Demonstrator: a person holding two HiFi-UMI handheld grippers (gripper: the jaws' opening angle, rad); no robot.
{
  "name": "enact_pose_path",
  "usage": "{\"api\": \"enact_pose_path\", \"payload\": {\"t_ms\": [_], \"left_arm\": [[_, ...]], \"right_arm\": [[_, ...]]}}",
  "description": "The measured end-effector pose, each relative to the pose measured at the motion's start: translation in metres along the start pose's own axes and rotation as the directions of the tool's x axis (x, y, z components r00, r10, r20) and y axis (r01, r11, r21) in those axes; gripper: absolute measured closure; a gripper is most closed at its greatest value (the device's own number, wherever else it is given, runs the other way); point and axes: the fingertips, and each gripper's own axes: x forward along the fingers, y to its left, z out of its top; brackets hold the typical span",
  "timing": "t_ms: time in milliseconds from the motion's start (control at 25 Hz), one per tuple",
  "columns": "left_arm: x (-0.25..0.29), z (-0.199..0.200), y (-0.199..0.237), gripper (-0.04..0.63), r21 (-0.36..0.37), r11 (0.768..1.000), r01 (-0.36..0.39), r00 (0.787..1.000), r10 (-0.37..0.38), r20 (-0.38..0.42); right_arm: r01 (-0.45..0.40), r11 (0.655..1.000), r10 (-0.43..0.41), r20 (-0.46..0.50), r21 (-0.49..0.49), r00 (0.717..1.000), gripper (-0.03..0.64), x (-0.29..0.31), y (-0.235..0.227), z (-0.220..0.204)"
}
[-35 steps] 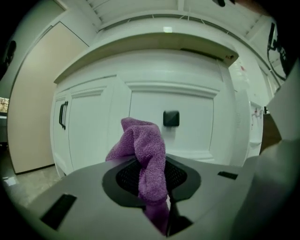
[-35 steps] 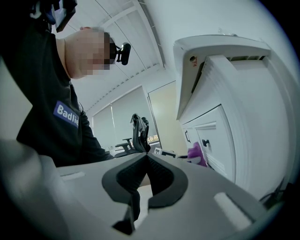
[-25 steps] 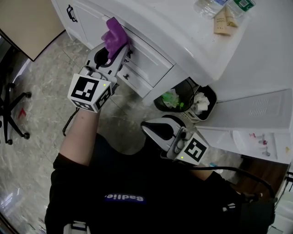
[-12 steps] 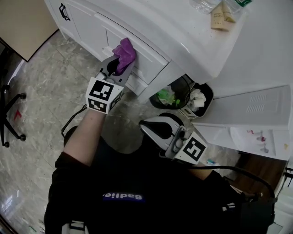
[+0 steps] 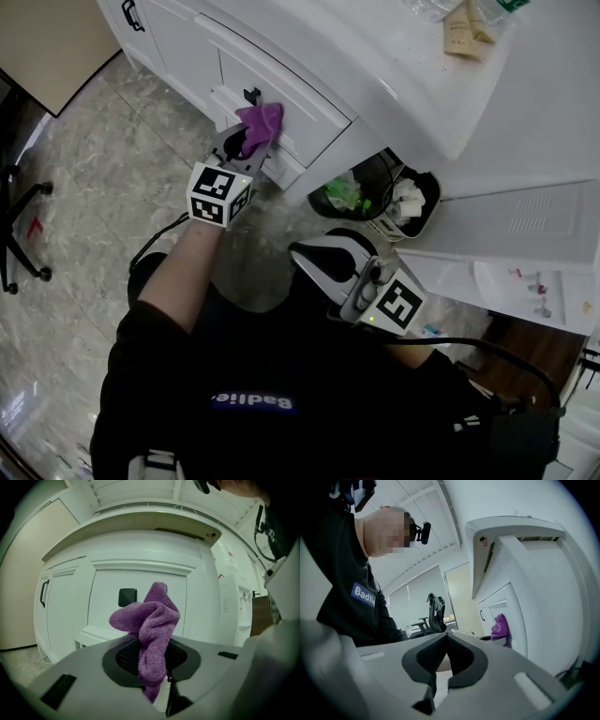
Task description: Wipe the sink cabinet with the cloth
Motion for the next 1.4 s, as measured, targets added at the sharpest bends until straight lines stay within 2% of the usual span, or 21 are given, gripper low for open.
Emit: {"api": "enact_pose_path", "payload": {"t_ms": [160, 280, 360, 480, 680, 840, 960, 1200, 1400], "left_arm": [[-0.005, -0.031, -0.001, 0.511, -0.013, 1.000, -0.006, 0.991, 0.004, -0.136], [-0.022, -0.040, -0.008, 0.511, -0.036, 0.999, 0.010, 0.989, -0.015, -0.149], [-0.039, -0.023, -0.015, 0.511, -0.051, 0.998, 0.030, 0.993, -0.035, -0.111], [-0.061, 0.031, -0.027, 0.511, -0.041, 0.997, 0.062, 0.998, -0.063, -0.006], [-0.069, 0.128, -0.058, 0.511, 0.077, 0.989, 0.127, 0.975, -0.139, 0.173], [-0.055, 0.159, -0.073, 0.511, 0.151, 0.977, 0.150, 0.959, -0.180, 0.218], [-0.040, 0.148, -0.071, 0.511, 0.146, 0.979, 0.141, 0.965, -0.169, 0.199], [-0.017, 0.069, -0.056, 0.511, 0.075, 0.991, 0.110, 0.993, -0.113, 0.040], [-0.006, 0.011, -0.064, 0.511, 0.060, 0.990, 0.128, 0.989, -0.123, -0.080]], "right_arm": [[-0.007, 1.000, 0.007, 0.008, 0.002, 1.000, 0.620, 0.002, 0.000, 0.001], [-0.014, 1.000, 0.014, 0.018, -0.003, 1.000, 0.621, 0.002, 0.003, 0.004], [-0.015, 1.000, 0.015, 0.025, -0.008, 1.000, 0.620, 0.001, 0.004, 0.007], [-0.012, 1.000, 0.013, 0.031, -0.016, 0.999, 0.620, -0.001, 0.004, 0.011], [-0.021, 0.999, 0.022, 0.041, -0.025, 0.999, 0.620, 0.001, 0.007, 0.014], [-0.020, 0.999, 0.021, 0.039, -0.030, 0.999, 0.620, 0.000, 0.009, 0.013], [-0.015, 0.999, 0.016, 0.039, -0.030, 0.999, 0.621, -0.002, 0.010, 0.012], [-0.005, 1.000, 0.006, 0.040, -0.026, 0.999, 0.620, -0.008, 0.010, 0.011], [0.001, 1.000, -0.001, 0.029, -0.019, 1.000, 0.620, -0.009, 0.009, 0.006]]}}
